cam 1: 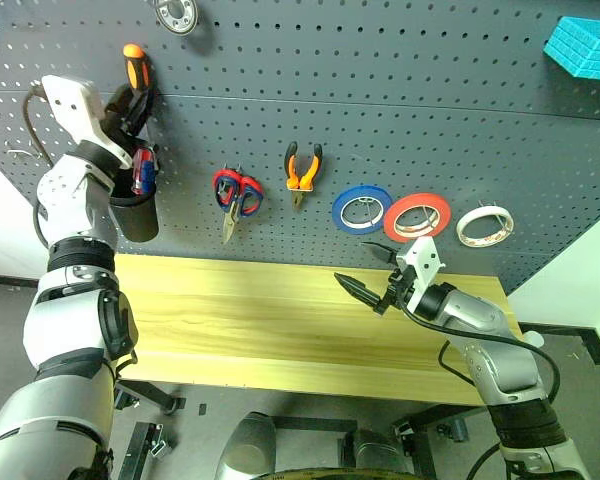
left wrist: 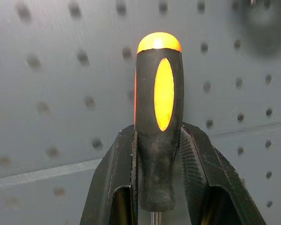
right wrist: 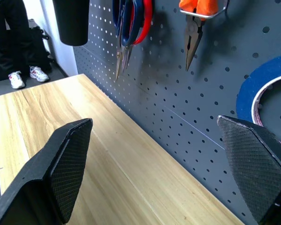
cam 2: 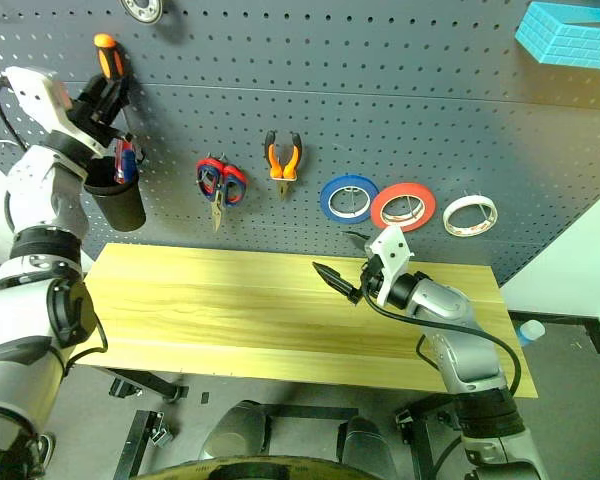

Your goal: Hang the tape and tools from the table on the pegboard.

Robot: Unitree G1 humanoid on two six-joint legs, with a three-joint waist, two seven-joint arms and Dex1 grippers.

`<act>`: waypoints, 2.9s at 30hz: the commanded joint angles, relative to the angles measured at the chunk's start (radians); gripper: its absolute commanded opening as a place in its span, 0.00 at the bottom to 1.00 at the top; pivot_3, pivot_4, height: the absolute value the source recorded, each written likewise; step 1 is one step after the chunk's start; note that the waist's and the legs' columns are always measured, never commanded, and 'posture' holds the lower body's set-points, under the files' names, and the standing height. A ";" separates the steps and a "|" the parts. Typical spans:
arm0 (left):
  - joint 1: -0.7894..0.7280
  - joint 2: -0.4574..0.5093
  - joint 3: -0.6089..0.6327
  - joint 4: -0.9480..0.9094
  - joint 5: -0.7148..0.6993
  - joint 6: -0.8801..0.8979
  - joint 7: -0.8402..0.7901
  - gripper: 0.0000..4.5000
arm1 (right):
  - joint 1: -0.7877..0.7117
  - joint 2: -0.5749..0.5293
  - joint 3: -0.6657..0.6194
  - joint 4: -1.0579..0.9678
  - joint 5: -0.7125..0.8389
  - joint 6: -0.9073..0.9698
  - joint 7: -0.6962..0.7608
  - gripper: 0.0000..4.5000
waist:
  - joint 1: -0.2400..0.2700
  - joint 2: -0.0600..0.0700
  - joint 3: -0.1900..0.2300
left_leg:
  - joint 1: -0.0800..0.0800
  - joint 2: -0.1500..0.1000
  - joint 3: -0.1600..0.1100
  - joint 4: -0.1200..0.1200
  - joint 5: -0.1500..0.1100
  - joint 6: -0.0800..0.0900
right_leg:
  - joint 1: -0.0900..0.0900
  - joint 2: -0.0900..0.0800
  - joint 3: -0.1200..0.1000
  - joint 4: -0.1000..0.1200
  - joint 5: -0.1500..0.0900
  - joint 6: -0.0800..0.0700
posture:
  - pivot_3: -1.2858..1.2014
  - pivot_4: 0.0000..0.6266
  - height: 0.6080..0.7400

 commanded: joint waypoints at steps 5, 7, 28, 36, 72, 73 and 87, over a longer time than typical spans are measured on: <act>-0.035 0.014 0.011 -0.084 -0.023 0.010 -0.002 0.19 | -0.028 0.009 -0.001 -0.001 -0.006 -0.015 0.013 1.00 | 0.000 0.000 0.000 | 0.001 0.000 0.000 0.001 0.000 0.000 | 0.000 0.000 0.000 0.004 0.000 0.000 | 0.69 0.00 0.85; -0.018 0.008 0.011 -0.111 -0.028 0.015 -0.001 0.19 | -0.024 0.009 -0.004 -0.004 -0.007 -0.015 0.015 1.00 | 0.000 0.000 0.000 | 0.000 0.000 0.000 0.002 0.000 0.000 | 0.000 0.000 0.000 0.004 0.000 0.000 | 0.69 0.00 0.85; 0.061 0.050 0.020 -0.303 -0.055 0.117 0.009 0.19 | -0.037 0.064 -0.047 -0.247 0.184 0.020 0.007 1.00 | 0.000 0.000 0.000 | 0.000 0.000 -0.002 0.011 0.000 0.000 | 0.002 0.001 0.000 0.008 0.000 0.000 | 0.69 0.00 0.85; 0.083 0.051 0.018 -0.329 -0.061 0.133 0.022 0.19 | -0.048 0.058 -0.034 -0.256 0.188 0.034 -0.001 1.00 | 0.002 -0.001 -0.001 | 0.000 0.000 -0.002 0.011 0.000 0.000 | 0.003 0.001 0.000 0.008 -0.001 -0.001 | 0.69 0.00 0.85; 0.316 0.026 0.029 -0.376 -0.047 0.244 0.163 0.27 | -0.092 0.035 -0.025 -0.282 0.182 0.082 -0.023 1.00 | 0.002 -0.001 -0.002 | 0.000 0.000 -0.002 0.011 0.000 0.000 | 0.003 0.001 0.000 0.007 -0.002 -0.003 | 0.69 0.00 0.85; 0.314 0.026 0.034 -0.375 -0.052 0.255 0.168 0.35 | -0.094 0.035 -0.025 -0.280 0.181 0.082 -0.023 1.00 | 0.001 -0.001 -0.002 | 0.000 0.000 -0.002 0.011 0.000 0.000 | 0.003 0.001 0.000 0.007 -0.002 -0.003 | 0.69 0.00 0.85; 0.366 0.035 0.044 -0.559 -0.153 0.306 0.045 1.00 | -0.107 0.034 -0.024 -0.265 0.171 0.075 -0.012 1.00 | 0.003 -0.001 -0.002 | 0.000 0.000 -0.002 0.011 0.000 0.000 | 0.003 0.001 0.000 0.007 -0.002 -0.003 | 0.69 0.00 0.85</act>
